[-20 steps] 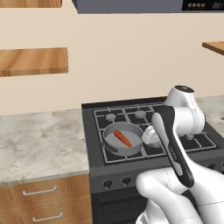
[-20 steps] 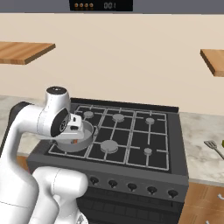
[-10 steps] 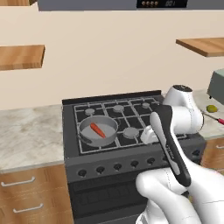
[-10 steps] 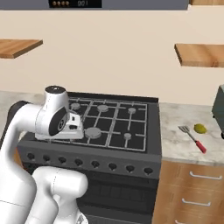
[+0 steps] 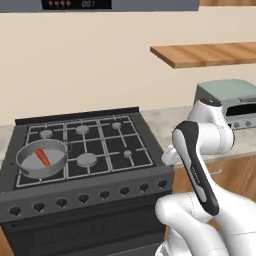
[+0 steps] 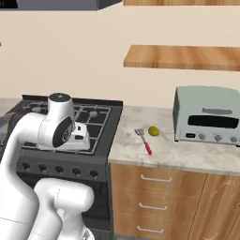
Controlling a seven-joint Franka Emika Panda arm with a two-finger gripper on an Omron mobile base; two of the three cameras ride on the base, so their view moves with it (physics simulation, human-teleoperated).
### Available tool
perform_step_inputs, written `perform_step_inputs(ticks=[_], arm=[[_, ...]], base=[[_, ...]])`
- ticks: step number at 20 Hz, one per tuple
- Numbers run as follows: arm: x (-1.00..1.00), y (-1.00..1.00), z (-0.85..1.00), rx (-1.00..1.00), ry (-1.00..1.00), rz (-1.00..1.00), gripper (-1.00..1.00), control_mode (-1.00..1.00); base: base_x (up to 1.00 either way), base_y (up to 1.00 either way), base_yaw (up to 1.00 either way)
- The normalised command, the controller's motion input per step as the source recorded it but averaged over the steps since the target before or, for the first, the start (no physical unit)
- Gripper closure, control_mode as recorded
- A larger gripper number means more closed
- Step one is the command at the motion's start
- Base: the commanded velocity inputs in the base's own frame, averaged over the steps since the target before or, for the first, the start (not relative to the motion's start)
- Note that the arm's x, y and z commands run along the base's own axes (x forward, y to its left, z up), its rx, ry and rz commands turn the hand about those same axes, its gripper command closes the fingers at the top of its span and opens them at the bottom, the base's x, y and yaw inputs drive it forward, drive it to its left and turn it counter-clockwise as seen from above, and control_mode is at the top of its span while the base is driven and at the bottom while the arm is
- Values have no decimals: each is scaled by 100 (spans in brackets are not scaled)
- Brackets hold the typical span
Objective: Put the carrot and lemon in the pot. Retrieve the spatula and lightly stir the vegetables in the pot.
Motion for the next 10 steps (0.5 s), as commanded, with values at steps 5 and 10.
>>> perform_step_inputs(ticks=[5, 10], arm=[[0, 0, 0, 0, 0, 0, -100, 100], [0, 0, 0, 0, 0, 0, -100, 100]], base=[[9, -96, 0], [21, -55, 0]])
